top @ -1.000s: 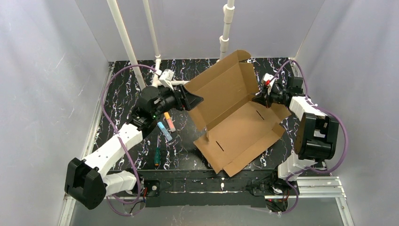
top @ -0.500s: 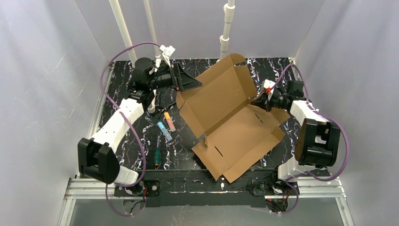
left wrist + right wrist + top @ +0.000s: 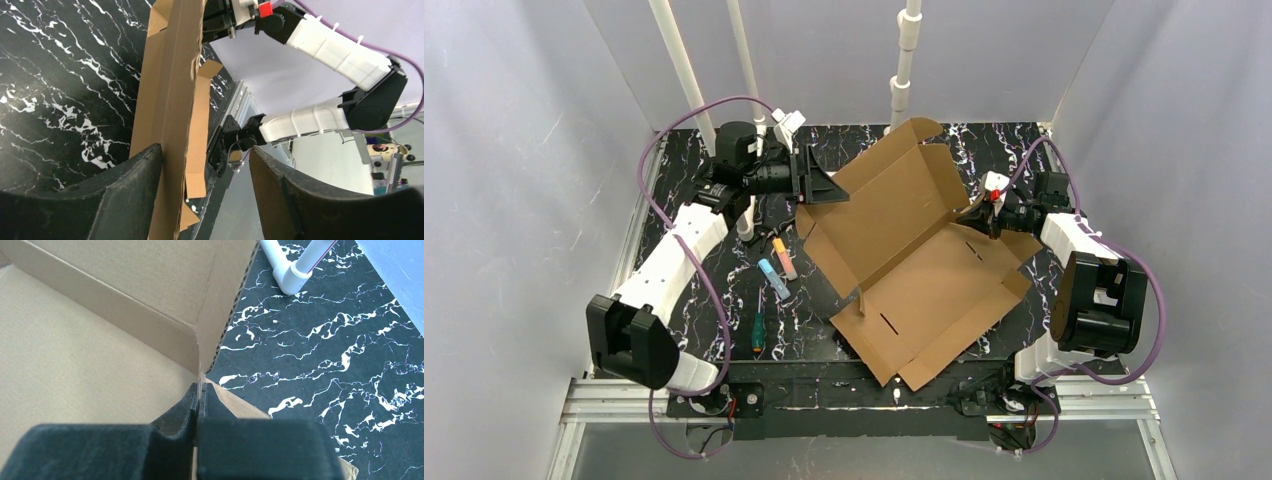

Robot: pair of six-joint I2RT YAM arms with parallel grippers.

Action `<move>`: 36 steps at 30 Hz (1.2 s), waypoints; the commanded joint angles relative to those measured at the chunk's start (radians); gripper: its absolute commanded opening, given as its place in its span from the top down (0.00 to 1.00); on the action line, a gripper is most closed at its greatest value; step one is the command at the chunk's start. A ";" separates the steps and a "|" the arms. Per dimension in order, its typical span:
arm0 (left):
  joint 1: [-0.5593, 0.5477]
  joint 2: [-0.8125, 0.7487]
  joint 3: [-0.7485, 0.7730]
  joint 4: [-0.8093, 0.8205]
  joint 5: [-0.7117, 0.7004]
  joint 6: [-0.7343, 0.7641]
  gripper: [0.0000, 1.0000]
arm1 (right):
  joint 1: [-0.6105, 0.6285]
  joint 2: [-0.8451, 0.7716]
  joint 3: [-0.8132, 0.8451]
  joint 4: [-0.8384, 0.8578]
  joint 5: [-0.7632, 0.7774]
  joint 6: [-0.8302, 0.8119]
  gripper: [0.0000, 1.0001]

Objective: Fold the paper box

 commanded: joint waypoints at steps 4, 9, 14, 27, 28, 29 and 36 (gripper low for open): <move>-0.014 -0.128 -0.094 0.019 -0.108 0.039 0.61 | -0.005 -0.015 0.028 -0.011 -0.059 -0.016 0.99; -0.039 -0.203 -0.147 0.031 -0.219 0.060 0.77 | -0.005 -0.013 0.026 -0.019 -0.064 -0.018 0.99; -0.071 -0.243 -0.161 0.026 -0.274 0.078 0.91 | -0.006 -0.002 0.049 -0.091 -0.088 -0.065 0.99; -0.149 -0.241 -0.008 -0.051 -0.403 0.198 1.00 | -0.004 0.082 0.152 -0.309 -0.055 -0.204 0.82; -0.149 -0.233 0.009 -0.053 -0.411 0.214 1.00 | -0.006 0.084 0.153 -0.300 -0.042 -0.186 0.78; -0.151 -0.227 0.029 -0.054 -0.418 0.233 1.00 | -0.006 0.085 0.154 -0.293 -0.028 -0.170 0.73; -0.152 -0.095 0.259 -0.185 -0.484 0.568 1.00 | -0.049 -0.012 0.169 -0.216 -0.015 0.064 0.27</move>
